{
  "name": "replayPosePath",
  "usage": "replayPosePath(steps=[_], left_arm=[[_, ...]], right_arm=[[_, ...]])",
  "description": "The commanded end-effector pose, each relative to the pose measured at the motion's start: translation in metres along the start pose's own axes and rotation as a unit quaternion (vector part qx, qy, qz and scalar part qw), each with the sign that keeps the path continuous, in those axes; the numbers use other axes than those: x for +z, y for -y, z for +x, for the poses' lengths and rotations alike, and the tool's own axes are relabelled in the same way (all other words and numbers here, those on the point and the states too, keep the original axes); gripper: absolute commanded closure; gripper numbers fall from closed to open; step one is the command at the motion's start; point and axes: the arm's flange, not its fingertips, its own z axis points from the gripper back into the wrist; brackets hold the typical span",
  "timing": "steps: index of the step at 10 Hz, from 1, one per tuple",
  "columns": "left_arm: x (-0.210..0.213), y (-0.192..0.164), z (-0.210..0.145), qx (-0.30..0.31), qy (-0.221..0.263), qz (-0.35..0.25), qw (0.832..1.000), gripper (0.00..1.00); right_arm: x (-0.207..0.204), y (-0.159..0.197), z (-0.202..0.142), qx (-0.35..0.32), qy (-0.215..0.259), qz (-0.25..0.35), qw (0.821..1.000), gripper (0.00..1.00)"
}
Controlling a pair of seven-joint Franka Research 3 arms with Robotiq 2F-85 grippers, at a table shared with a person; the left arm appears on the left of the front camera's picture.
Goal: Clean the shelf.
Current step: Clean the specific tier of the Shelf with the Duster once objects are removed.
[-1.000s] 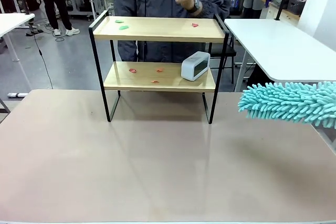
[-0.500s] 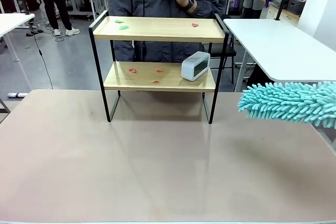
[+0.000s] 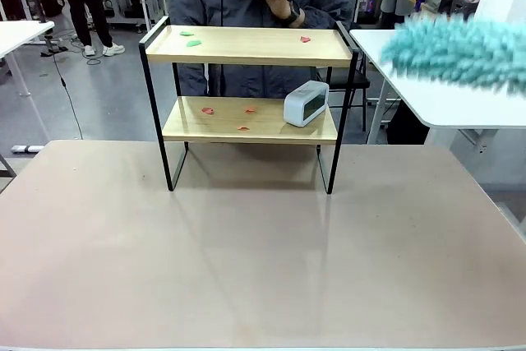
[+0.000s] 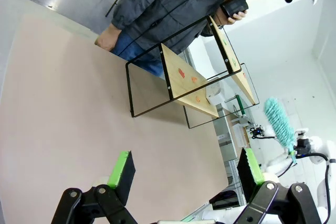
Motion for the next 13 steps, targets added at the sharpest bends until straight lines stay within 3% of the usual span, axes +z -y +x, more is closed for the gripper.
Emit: replayPosePath(steps=[1, 2, 3, 4, 6, 8, 13], left_arm=[[-0.002, 0.0, 0.001, -0.011, 0.007, -0.011, 1.0, 0.0], [-0.002, 0.0, 0.001, -0.011, 0.007, -0.011, 1.0, 0.0], [-0.002, 0.0, 0.001, -0.011, 0.007, -0.011, 1.0, 0.0], [-0.002, 0.0, 0.001, -0.011, 0.007, -0.011, 1.0, 0.0], [-0.002, 0.0, 0.001, -0.011, 0.007, -0.011, 1.0, 0.0], [-0.002, 0.0, 0.001, -0.011, 0.007, -0.011, 1.0, 0.0], [-0.002, 0.0, 0.001, -0.011, 0.007, -0.011, 1.0, 0.0]], right_arm=[[-0.024, -0.034, 0.022, 0.01, 0.053, -0.044, 0.998, 0.87], [-0.036, -0.046, 0.028, 0.01, 0.089, -0.057, 0.994, 0.87], [-0.051, -0.048, 0.023, -0.001, 0.051, -0.093, 0.994, 0.87], [-0.012, -0.051, 0.024, 0.024, 0.054, -0.039, 0.997, 0.87], [-0.032, -0.059, 0.031, 0.026, 0.058, -0.063, 0.996, 0.87], [-0.054, -0.074, 0.072, 0.021, 0.093, -0.111, 0.989, 0.87], [-0.138, -0.122, 0.15, 0.017, 0.096, -0.165, 0.981, 0.87]])
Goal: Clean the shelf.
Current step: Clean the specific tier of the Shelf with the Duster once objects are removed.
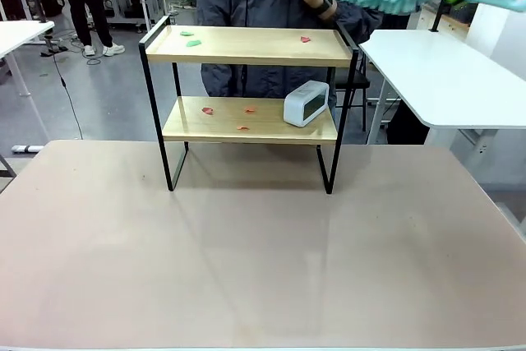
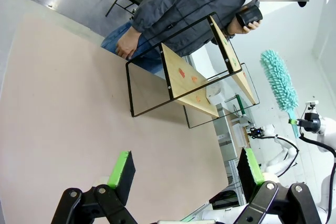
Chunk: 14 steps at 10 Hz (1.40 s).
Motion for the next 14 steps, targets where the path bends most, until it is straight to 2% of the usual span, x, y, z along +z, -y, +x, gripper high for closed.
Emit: replayPosePath(steps=[1, 4, 6, 10, 14], left_arm=[[-0.001, 0.0, 0.001, -0.012, 0.007, -0.011, 1.0, 0.0], [-0.001, 0.0, 0.001, -0.012, 0.007, -0.011, 1.0, 0.0], [-0.001, 0.0, 0.001, -0.012, 0.007, -0.011, 1.0, 0.0], [-0.001, 0.0, 0.001, -0.012, 0.007, -0.011, 1.0, 0.0], [-0.001, 0.0, 0.001, -0.012, 0.007, -0.011, 1.0, 0.0]], right_arm=[[-0.023, -0.015, 0.01, -0.028, 0.023, -0.054, 0.998, 0.87], [-0.066, -0.02, 0.007, -0.054, 0.046, -0.116, 0.991, 0.87], [-0.087, -0.019, 0.0, -0.052, 0.027, -0.131, 0.99, 0.87], [-0.099, -0.017, -0.003, -0.049, 0.018, -0.127, 0.991, 0.87], [-0.119, -0.034, -0.004, -0.024, -0.01, -0.124, 0.992, 0.87]])
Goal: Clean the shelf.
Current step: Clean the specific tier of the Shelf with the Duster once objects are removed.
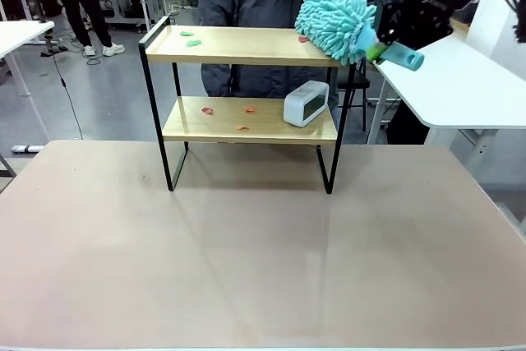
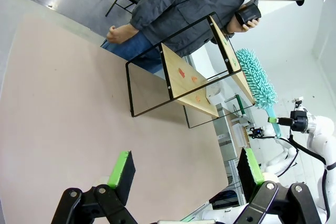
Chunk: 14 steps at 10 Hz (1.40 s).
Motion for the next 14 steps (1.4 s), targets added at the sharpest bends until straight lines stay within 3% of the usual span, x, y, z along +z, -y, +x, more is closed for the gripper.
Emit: replayPosePath(steps=[1, 6, 14], left_arm=[[-0.001, 0.0, 0.001, -0.012, 0.007, -0.011, 1.0, 0.0], [-0.001, 0.0, 0.001, -0.012, 0.007, -0.011, 1.0, 0.0], [-0.001, 0.0, 0.001, -0.012, 0.007, -0.011, 1.0, 0.0]], right_arm=[[-0.011, -0.02, 0.002, 0.02, -0.01, -0.002, 1.0, 0.87], [-0.038, -0.078, 0.009, 0.092, -0.049, 0.012, 0.995, 0.87], [-0.06, -0.129, 0.016, 0.165, -0.09, 0.057, 0.98, 0.87]])
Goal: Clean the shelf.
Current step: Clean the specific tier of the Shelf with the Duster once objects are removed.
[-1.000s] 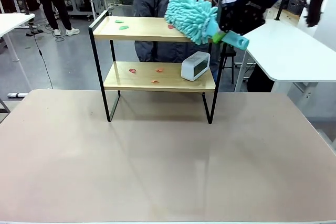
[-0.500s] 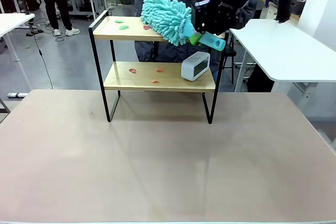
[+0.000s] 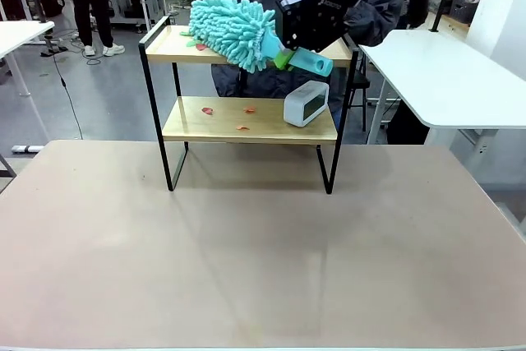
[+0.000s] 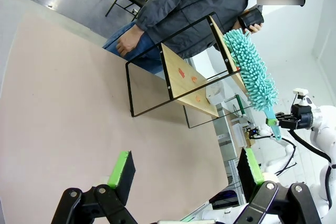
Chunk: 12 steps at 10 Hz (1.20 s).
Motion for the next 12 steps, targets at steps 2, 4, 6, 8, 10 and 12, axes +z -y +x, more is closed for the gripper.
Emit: replayPosePath(steps=[2, 4, 6, 8, 10, 12], left_arm=[[-0.001, 0.0, 0.001, -0.011, 0.007, -0.01, 1.0, 0.0], [-0.001, 0.0, 0.001, -0.011, 0.007, -0.01, 1.0, 0.0], [-0.001, 0.0, 0.001, -0.011, 0.007, -0.01, 1.0, 0.0], [-0.001, 0.0, 0.001, -0.011, 0.007, -0.01, 1.0, 0.0], [-0.001, 0.0, 0.001, -0.011, 0.007, -0.01, 1.0, 0.0], [-0.001, 0.0, 0.001, -0.011, 0.007, -0.01, 1.0, 0.0]], right_arm=[[-0.008, -0.009, 0.011, 0.036, -0.021, 0.016, 0.999, 0.87], [-0.007, -0.013, 0.017, 0.076, -0.055, 0.056, 0.994, 0.87], [0.006, -0.012, 0.015, 0.132, -0.104, 0.122, 0.978, 0.87], [0.02, -0.004, 0.006, 0.128, -0.109, 0.138, 0.976, 0.87], [0.029, 0.008, 0.002, 0.111, -0.102, 0.141, 0.978, 0.87], [0.033, 0.013, -0.002, 0.106, -0.095, 0.146, 0.979, 0.87]])
